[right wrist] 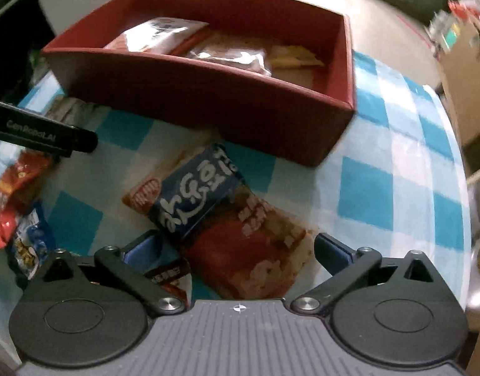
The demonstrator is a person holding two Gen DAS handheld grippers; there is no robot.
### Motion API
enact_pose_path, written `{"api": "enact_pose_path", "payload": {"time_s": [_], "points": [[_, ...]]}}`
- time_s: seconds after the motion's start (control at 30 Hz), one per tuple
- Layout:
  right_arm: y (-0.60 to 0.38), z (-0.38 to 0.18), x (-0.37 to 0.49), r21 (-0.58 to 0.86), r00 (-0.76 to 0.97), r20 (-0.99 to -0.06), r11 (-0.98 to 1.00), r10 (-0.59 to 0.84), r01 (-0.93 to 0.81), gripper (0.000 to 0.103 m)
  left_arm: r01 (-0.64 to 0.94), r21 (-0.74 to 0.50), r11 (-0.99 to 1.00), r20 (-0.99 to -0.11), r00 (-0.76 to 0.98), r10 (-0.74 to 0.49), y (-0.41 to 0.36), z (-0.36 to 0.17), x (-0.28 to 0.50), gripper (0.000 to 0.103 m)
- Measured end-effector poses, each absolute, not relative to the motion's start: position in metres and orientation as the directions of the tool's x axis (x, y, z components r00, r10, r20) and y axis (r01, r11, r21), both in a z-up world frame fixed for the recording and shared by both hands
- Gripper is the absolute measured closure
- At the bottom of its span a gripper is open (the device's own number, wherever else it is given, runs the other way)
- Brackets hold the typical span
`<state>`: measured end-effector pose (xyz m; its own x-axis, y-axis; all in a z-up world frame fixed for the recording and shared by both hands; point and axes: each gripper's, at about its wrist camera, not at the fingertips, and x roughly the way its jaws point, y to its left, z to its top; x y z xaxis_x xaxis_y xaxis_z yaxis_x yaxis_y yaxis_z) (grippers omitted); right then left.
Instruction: Organize snacks
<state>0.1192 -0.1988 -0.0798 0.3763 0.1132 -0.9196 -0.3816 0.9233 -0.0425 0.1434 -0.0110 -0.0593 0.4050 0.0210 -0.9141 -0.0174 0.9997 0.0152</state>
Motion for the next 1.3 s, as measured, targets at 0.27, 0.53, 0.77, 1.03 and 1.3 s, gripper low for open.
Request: {"api": "enact_pose_path", "payload": {"time_s": [0.27,0.53,0.77,1.03,1.3], "points": [[-0.207,-0.084,0.123,0.006,0.378,-0.908,0.911,0.178,-0.413,0.000,-0.006,0.013,1.000,-0.900,0.435,0.014,-0.001,-0.053,0.142,0.052],[-0.200,-0.077,0.108,-0.028,0.377,-0.914,0.906,0.147,-0.422,0.021,-0.012,-0.048,0.999,-0.916,0.400,-0.039,0.005,-0.047,0.138,0.052],[-0.212,-0.067,0.096,0.052,0.383,-0.903,0.933,0.197,-0.356,0.032,-0.002,-0.073,0.997,-0.909,0.413,-0.066,0.008,-0.033,0.126,0.052],[-0.202,-0.069,0.077,0.030,0.379,-0.908,0.929,0.180,-0.369,0.034,-0.009,-0.110,0.994,-0.910,0.403,-0.097,0.019,-0.029,0.122,0.052],[-0.216,-0.050,0.083,0.162,0.398,-0.870,0.931,0.291,-0.326,0.045,0.014,-0.168,0.986,-0.892,0.424,-0.158,0.021,-0.015,0.121,0.052]]}}
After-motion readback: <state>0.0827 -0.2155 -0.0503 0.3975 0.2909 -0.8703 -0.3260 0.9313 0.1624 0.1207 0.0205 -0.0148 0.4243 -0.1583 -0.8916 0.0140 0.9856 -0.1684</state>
